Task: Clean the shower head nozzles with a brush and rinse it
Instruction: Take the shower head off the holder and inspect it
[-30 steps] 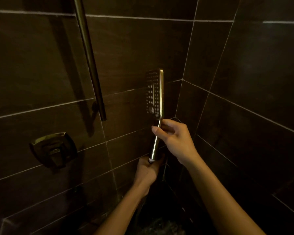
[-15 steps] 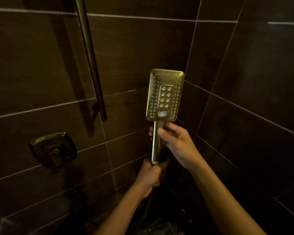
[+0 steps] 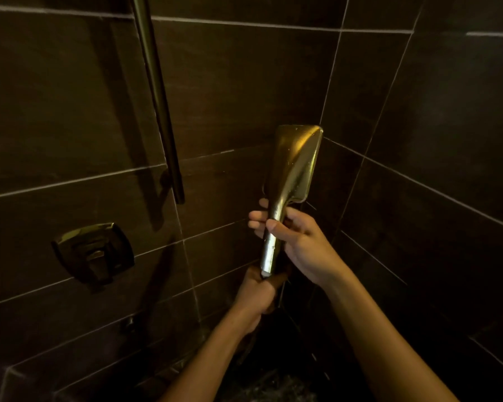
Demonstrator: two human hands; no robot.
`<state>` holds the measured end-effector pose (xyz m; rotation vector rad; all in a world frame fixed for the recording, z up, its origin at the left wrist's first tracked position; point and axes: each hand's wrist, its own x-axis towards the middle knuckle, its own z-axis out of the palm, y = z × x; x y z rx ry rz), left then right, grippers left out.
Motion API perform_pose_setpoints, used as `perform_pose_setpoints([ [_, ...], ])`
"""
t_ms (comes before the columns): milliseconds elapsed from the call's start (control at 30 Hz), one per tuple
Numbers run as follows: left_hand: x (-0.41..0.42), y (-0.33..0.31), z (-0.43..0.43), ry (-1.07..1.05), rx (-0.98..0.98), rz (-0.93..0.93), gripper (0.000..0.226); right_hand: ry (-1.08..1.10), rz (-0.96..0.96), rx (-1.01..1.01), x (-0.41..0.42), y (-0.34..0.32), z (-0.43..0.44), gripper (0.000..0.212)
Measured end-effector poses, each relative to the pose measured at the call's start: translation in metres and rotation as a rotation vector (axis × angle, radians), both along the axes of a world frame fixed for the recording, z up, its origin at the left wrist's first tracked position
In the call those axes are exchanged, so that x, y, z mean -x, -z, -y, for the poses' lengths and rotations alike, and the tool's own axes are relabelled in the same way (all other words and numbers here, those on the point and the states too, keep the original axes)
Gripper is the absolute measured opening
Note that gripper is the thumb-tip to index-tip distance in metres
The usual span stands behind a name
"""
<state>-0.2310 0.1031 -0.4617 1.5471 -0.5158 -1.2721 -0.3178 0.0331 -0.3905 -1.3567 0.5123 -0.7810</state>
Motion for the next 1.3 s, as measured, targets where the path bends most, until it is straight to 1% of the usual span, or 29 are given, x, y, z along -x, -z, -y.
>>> perform_pose_setpoints([
  [133, -0.001, -0.006, -0.003, 0.037, 0.008, -0.094, 0.033, 0.006, -0.036, 0.095, 0.002, -0.003, 0.001, 0.027],
  [267, -0.008, -0.015, -0.012, 0.135, 0.088, -0.201, 0.028, -0.126, 0.075, -0.006, 0.012, -0.011, 0.005, 0.044],
  [333, -0.007, -0.024, -0.015, 0.181, 0.1, -0.174, 0.023, -0.17, 0.088, -0.012, 0.015, -0.014, 0.007, 0.046],
  [400, -0.005, -0.029, -0.014, 0.172, 0.073, -0.1, 0.024, -0.18, 0.103, -0.041, 0.013, -0.016, 0.006, 0.043],
  [467, 0.0, -0.031, -0.013, 0.154, 0.052, -0.042, 0.024, -0.131, 0.122, -0.102, 0.007, -0.016, -0.001, 0.037],
  [500, 0.002, -0.033, -0.013, 0.154, 0.046, -0.025, 0.025, -0.068, 0.12, -0.099, 0.003, -0.015, -0.005, 0.032],
  [567, 0.007, -0.034, -0.012, 0.178, 0.058, 0.009, 0.016, 0.113, 0.083, -0.001, -0.006, -0.013, -0.015, 0.028],
  [600, 0.009, -0.033, -0.011, 0.196, 0.082, 0.021, 0.017, 0.195, 0.058, 0.058, -0.009, -0.011, -0.018, 0.029],
  [667, 0.012, -0.032, -0.011, 0.212, 0.101, 0.055, 0.025, 0.283, 0.016, 0.143, -0.014, -0.009, -0.021, 0.026],
  [733, 0.014, -0.031, -0.012, 0.199, 0.124, 0.107, 0.027, 0.312, -0.029, 0.199, -0.015, -0.007, -0.022, 0.02],
  [800, 0.013, -0.028, -0.012, 0.171, 0.132, 0.113, 0.027, 0.345, -0.055, 0.235, -0.016, -0.006, -0.025, 0.017],
  [967, 0.007, -0.033, -0.012, 0.138, 0.129, 0.074, 0.019, 0.391, -0.044, 0.268, -0.019, -0.004, -0.024, 0.025],
  [1033, 0.004, -0.035, -0.01, 0.113, 0.135, 0.076, 0.019, 0.383, -0.047, 0.309, -0.021, -0.004, -0.021, 0.02],
  [1100, 0.001, -0.035, -0.007, 0.076, 0.132, 0.087, 0.02, 0.397, -0.076, 0.355, -0.021, -0.004, -0.018, 0.011],
  [1133, -0.001, -0.036, -0.005, 0.064, 0.132, 0.085, 0.021, 0.409, -0.106, 0.384, -0.02, -0.005, -0.016, 0.013],
  [1233, -0.008, -0.037, 0.0, 0.043, 0.114, 0.052, 0.022, 0.391, -0.205, 0.482, -0.014, -0.01, -0.008, 0.026],
  [1300, -0.013, -0.034, 0.003, 0.028, 0.102, 0.06, 0.03, 0.339, -0.244, 0.504, -0.009, -0.016, -0.004, 0.025],
])
